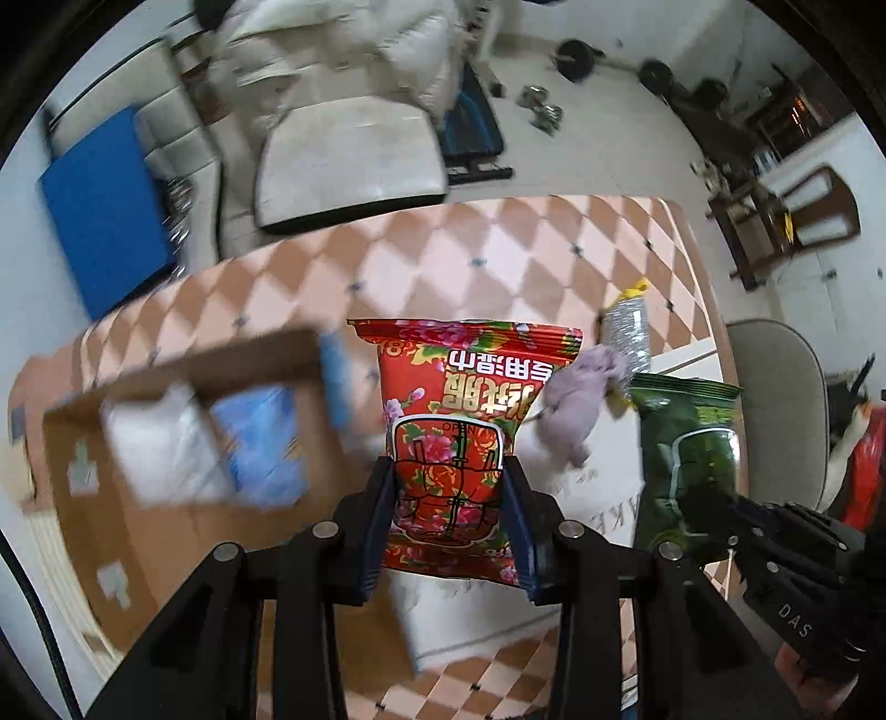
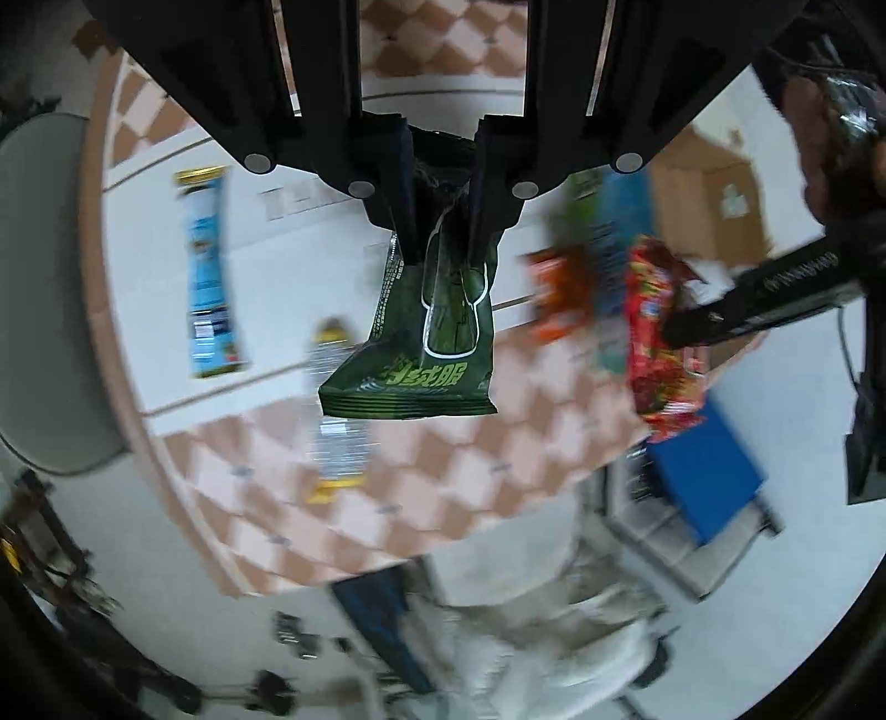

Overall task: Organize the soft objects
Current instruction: 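Lower both snack bags into the box beside the white bag and release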

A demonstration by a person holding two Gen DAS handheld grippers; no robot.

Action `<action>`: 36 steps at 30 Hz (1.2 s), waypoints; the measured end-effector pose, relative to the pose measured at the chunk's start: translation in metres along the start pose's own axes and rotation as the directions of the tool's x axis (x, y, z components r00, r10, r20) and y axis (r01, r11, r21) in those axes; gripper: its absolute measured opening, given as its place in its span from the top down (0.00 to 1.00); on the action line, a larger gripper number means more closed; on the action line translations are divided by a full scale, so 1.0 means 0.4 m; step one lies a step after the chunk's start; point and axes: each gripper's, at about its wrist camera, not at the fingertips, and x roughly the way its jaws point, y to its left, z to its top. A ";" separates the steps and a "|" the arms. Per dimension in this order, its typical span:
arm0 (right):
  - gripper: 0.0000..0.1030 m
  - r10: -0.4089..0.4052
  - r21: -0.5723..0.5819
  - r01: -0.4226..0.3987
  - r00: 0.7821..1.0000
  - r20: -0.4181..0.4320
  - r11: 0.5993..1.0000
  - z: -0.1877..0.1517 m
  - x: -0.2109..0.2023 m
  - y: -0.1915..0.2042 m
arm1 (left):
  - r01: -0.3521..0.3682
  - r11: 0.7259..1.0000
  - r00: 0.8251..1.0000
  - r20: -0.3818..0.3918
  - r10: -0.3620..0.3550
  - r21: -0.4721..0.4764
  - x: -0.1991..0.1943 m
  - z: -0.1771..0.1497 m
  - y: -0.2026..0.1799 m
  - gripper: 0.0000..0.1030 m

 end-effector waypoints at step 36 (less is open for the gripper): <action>0.33 -0.083 -0.218 0.022 0.958 -0.274 0.976 -0.190 0.514 0.560 | -0.072 0.958 0.978 -0.210 0.013 -0.278 0.182 -0.262 0.517 0.73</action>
